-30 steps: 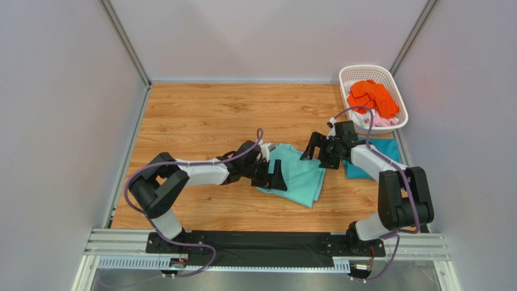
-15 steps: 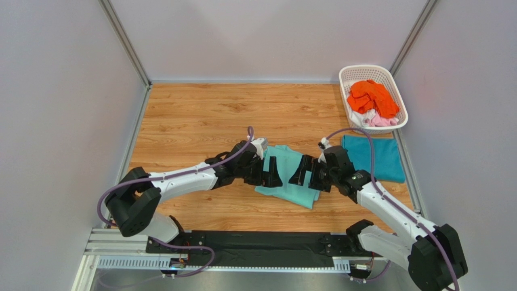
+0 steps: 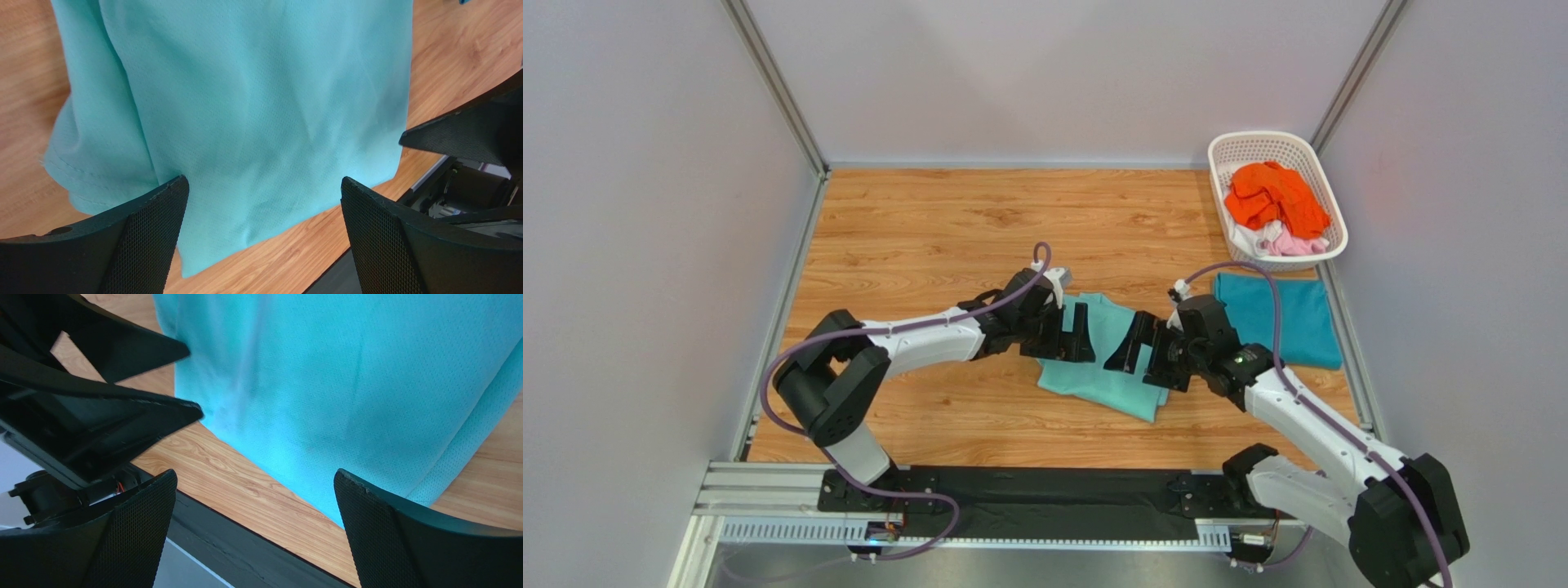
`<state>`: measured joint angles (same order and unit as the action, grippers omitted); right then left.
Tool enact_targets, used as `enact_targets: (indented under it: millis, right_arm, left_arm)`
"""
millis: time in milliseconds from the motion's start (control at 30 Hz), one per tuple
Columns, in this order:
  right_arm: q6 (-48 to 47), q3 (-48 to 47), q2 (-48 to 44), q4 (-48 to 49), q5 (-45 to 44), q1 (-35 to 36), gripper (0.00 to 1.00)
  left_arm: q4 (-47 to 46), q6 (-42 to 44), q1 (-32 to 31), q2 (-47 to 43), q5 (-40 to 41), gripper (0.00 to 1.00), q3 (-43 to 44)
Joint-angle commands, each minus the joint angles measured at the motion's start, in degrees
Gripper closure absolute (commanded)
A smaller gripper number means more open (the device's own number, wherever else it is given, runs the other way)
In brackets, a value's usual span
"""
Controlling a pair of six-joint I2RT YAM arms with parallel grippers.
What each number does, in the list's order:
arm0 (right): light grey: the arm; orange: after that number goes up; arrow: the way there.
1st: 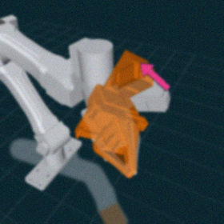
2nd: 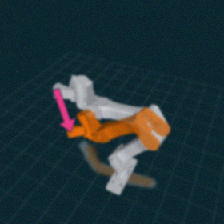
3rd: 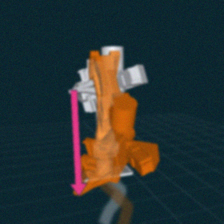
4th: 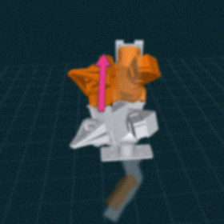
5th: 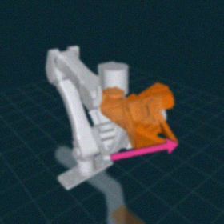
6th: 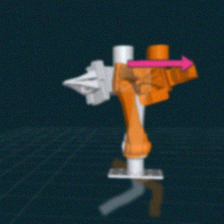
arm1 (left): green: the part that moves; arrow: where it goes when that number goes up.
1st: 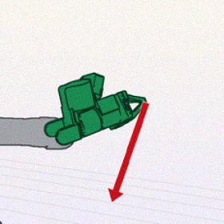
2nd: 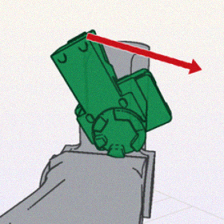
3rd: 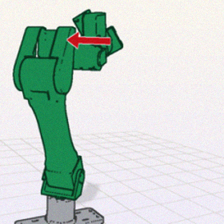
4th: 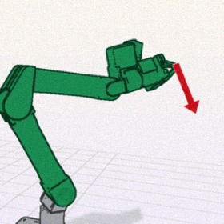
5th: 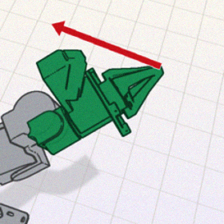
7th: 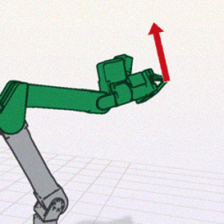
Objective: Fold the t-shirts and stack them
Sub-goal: Fold the tshirt
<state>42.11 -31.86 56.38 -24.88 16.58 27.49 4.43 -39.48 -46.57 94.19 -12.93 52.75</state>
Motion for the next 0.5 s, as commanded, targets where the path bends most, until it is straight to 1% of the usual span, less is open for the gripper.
enact_targets:
  millis: [0,67,167,233,300,367,433,467]
  right_arm:
    - [1.8,1.5,1.5,3.5,1.0,0.1,0.0]
    - [0.6,1.2,2.9,2.0,-1.8,0.1,0.0]
    - [-2.5,-2.2,3.9,-1.9,-5.8,0.0,0.0]
    - [-4.1,-5.0,3.5,-5.2,-8.6,0.1,0.0]
    - [-5.0,-6.1,1.9,-7.5,-10.2,0.1,0.0]
    - [-5.7,-6.9,0.1,-8.7,-12.1,0.1,0.0]
    - [-5.9,-6.8,-1.0,-10.2,-14.7,0.1,0.0]
    - [-6.0,-6.7,-1.5,-11.0,-15.6,-0.1,0.0]
  left_arm:
    - [-1.6,1.9,1.4,2.3,-1.5,0.0,2.4]
    - [-2.0,1.6,2.1,3.3,-2.6,0.0,2.1]
    - [-2.0,1.5,2.4,3.6,-3.3,0.0,1.8]
    - [-2.1,1.9,2.3,2.7,-4.9,0.0,1.7]
    - [-2.1,2.0,2.3,-0.2,-5.0,0.0,1.2]
    - [-0.1,2.8,2.3,-4.0,-3.3,0.0,0.7]
    - [3.3,4.1,2.3,-6.1,1.5,0.0,1.6]
    - [7.3,4.7,2.3,-7.0,5.8,0.0,2.1]
